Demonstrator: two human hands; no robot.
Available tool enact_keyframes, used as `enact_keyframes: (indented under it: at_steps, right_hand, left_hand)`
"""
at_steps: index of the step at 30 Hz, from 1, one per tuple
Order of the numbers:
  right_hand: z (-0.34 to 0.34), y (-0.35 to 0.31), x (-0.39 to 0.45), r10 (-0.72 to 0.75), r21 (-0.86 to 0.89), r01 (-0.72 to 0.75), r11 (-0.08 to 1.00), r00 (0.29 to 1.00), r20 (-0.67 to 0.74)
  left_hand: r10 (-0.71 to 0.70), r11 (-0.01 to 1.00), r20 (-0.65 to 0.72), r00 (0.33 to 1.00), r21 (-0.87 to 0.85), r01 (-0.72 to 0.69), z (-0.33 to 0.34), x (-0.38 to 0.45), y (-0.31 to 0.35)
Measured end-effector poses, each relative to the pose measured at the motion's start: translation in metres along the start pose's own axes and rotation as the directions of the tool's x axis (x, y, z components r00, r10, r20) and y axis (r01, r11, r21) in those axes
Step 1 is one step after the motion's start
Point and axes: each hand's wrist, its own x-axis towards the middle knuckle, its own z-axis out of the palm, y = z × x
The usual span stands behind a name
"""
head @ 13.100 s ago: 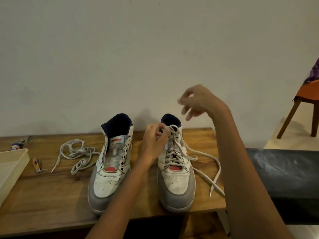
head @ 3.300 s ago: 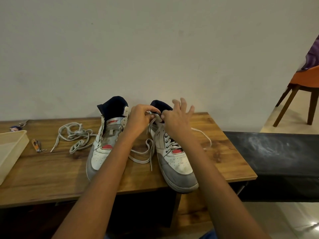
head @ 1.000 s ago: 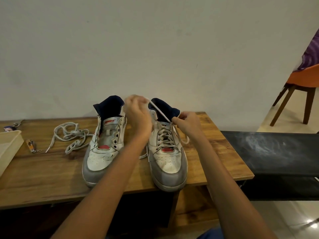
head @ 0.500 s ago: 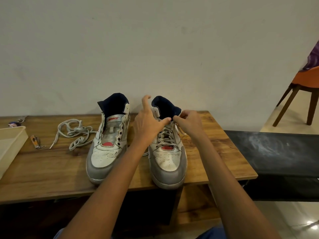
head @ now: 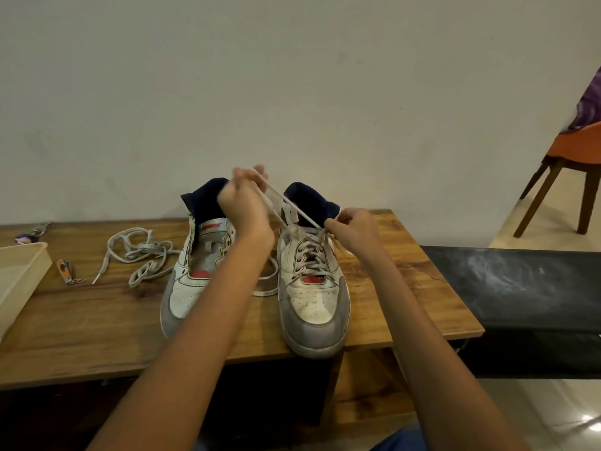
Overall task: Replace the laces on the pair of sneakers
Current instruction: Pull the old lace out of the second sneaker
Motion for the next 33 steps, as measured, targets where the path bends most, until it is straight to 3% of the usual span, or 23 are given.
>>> enact_keyframes:
  at_steps: [1, 2, 3, 4, 5, 6, 7, 8, 10, 12, 14, 17, 18, 20, 22, 24, 26, 27, 29, 30, 31, 32, 33]
  right_hand:
    - [0.0, 0.0, 0.0, -0.002, 0.0, 0.002, 1.0, 1.0, -0.002]
    - [0.0, 0.0, 0.0, -0.006, -0.002, 0.006, 1.0, 1.0, -0.004]
    - [0.0, 0.0, 0.0, -0.007, -0.004, 0.007, 1.0, 1.0, -0.007]
    - [0.001, 0.0, 0.0, -0.007, -0.005, 0.007, 1.0, 1.0, -0.008]
    - [0.002, 0.0, 0.0, -0.005, -0.002, 0.005, 1.0, 1.0, -0.009]
    - [0.002, 0.0, -0.001, -0.003, 0.004, 0.003, 1.0, 1.0, -0.01]
    - [0.002, 0.0, -0.001, 0.0, 0.009, 0.001, 1.0, 1.0, -0.012]
    - [0.002, 0.0, -0.001, 0.003, 0.008, -0.002, 1.0, 1.0, -0.012]
    - [0.002, -0.001, -0.001, 0.005, 0.001, -0.005, 1.0, 1.0, -0.012]
    - [0.001, -0.001, -0.001, 0.006, -0.001, -0.006, 1.0, 1.0, -0.017]
    - [0.001, -0.002, -0.002, 0.008, 0.002, -0.008, 1.0, 1.0, -0.025]
    - [0.001, -0.002, -0.003, 0.007, 0.003, -0.007, 1.0, 1.0, -0.024]
    - [0.001, -0.003, -0.003, 0.01, 0.0, -0.01, 1.0, 1.0, -0.02]
    - [-0.001, -0.003, -0.003, 0.017, -0.007, -0.017, 1.0, 1.0, -0.017]
    - [-0.002, -0.003, -0.003, 0.023, -0.003, -0.023, 1.0, 1.0, -0.015]
    - [-0.003, -0.002, -0.002, 0.019, -0.008, -0.019, 1.0, 1.0, -0.013]
    - [-0.003, -0.002, -0.002, 0.012, -0.032, -0.012, 0.999, 1.0, -0.018]
    - [-0.003, -0.003, -0.002, 0.008, -0.045, -0.009, 0.999, 1.0, -0.022]
    - [-0.001, -0.004, -0.002, 0.0, -0.061, -0.002, 0.998, 1.0, -0.026]
    - [-0.001, -0.004, -0.003, -0.005, -0.068, 0.003, 0.998, 1.0, -0.028]
    - [0.0, -0.004, -0.003, -0.009, -0.074, 0.007, 0.997, 0.999, -0.031]
    - [-0.001, -0.004, -0.003, -0.01, -0.08, 0.008, 0.997, 0.999, -0.031]
    - [-0.001, -0.004, -0.003, -0.009, -0.084, 0.006, 0.996, 1.0, -0.029]
  left_hand:
    - [-0.174, 0.929, -0.016, 0.985, -0.334, 0.158, 0.001, 0.009, 0.013]
    - [-0.271, 0.824, 0.016, 0.963, -0.513, 0.24, -0.003, 0.018, 0.02]
    - [-0.315, 0.808, 0.059, 0.947, -0.507, 0.3, -0.01, 0.025, 0.022]
    - [-0.334, 0.876, 0.082, 0.939, -0.34, 0.341, -0.016, 0.029, 0.019]
    - [-0.311, 0.948, 0.085, 0.947, -0.049, 0.315, -0.022, 0.031, 0.011]
    - [-0.243, 0.932, 0.108, 0.964, 0.302, 0.201, -0.027, 0.03, 0.001]
    - [-0.156, 0.807, 0.192, 0.969, 0.59, 0.013, -0.03, 0.028, -0.008]
    - [-0.07, 0.637, 0.336, 0.939, 0.74, -0.217, -0.031, 0.026, -0.015]
    - [0.008, 0.347, 0.659, 0.752, 0.703, -0.62, -0.027, 0.018, -0.02]
    - [0.021, 0.175, 0.838, 0.545, 0.533, -0.827, -0.023, 0.006, -0.023]
    - [-0.03, 0.075, 0.873, 0.488, 0.488, -0.869, -0.022, 0.001, -0.028]
    - [-0.125, -0.011, 0.848, 0.516, 0.519, -0.855, -0.028, 0.001, -0.039]
    - [-0.094, 0.024, 0.851, 0.516, 0.521, -0.853, -0.031, 0.003, -0.042]
    - [0.045, 0.234, 0.834, 0.55, 0.526, -0.818, -0.029, 0.002, -0.044]
    - [0.187, 0.56, 0.681, 0.708, 0.518, -0.646, -0.02, -0.002, -0.032]
    - [0.24, 0.832, 0.399, 0.885, 0.386, -0.4, -0.011, -0.001, -0.008]
    - [0.206, 0.876, 0.226, 0.952, 0.39, -0.282, -0.012, 0.015, 0.009]
    - [0.155, 0.783, 0.246, 0.957, 0.56, -0.271, -0.017, 0.024, 0.012]
    - [-0.193, 0.319, 0.352, 0.916, 0.905, -0.281, -0.03, 0.03, 0.006]
    - [-0.428, 0.09, 0.319, 0.845, 0.946, -0.312, -0.035, 0.028, -0.002]
    - [-0.595, -0.067, 0.244, 0.765, 0.934, -0.351, -0.038, 0.022, -0.009]
    - [-0.661, -0.175, 0.198, 0.723, 0.897, -0.406, -0.039, 0.018, -0.015]
    - [-0.643, -0.254, 0.204, 0.739, 0.853, -0.457, -0.037, 0.013, -0.017]
